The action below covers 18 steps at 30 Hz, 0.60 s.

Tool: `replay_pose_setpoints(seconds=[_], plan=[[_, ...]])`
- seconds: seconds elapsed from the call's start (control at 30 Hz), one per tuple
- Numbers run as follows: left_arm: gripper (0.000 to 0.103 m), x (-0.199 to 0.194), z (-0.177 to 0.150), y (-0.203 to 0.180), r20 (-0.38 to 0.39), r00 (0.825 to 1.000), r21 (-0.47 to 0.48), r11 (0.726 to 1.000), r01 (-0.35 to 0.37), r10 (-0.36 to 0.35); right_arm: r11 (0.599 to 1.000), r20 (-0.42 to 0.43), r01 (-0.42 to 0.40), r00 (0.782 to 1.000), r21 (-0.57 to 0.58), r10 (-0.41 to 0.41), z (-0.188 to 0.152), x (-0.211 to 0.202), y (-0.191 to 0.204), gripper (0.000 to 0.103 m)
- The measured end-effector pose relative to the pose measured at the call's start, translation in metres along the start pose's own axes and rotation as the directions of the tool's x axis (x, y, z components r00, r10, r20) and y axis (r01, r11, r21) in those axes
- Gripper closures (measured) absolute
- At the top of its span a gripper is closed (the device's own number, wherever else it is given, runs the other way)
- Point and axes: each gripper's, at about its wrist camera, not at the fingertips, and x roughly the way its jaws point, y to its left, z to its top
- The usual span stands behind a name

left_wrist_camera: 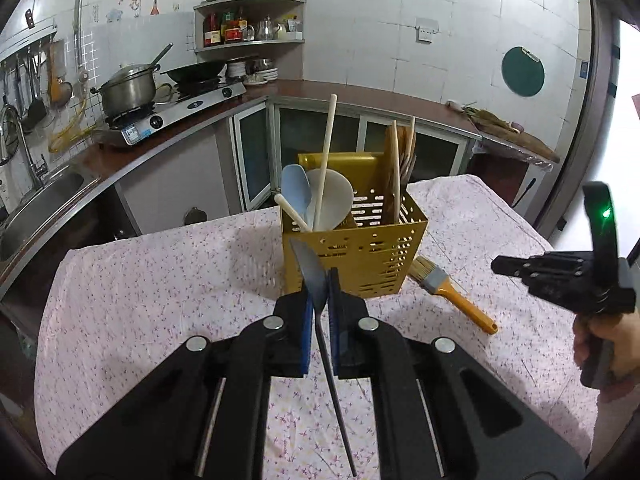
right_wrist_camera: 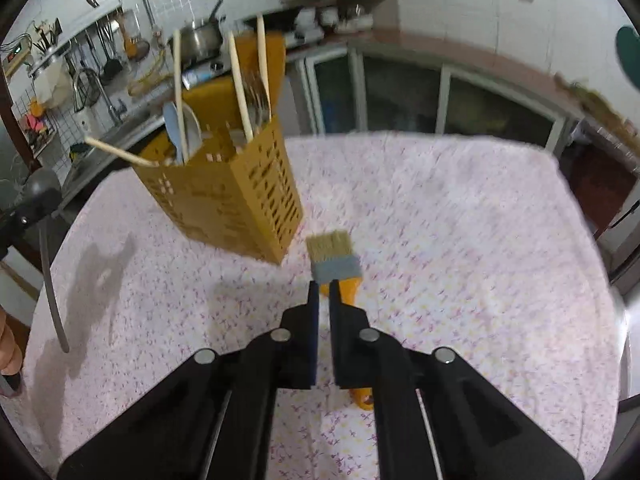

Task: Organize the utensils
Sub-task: 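Lift the spoon and brush toward the yellow holder with both tools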

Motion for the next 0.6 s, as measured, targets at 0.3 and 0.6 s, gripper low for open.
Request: replay_pose_setpoints(seconds=[0.3,0.6], plan=[[0.098,0.043,-0.027,0.024,-0.119,0.993,-0.071,0.997,0.001,-0.010,0.998,-0.141,0.046,0.989,-0.041,-0.051,0.001,0.053,-0.013,0.062],[0.098,0.061,-0.038,0.032,-0.171,0.985,-0.081,0.997,-0.009,-0.005,0.988,-0.238,0.085,0.964,-0.131,-0.114,0.012,0.088,-0.002,0.066]])
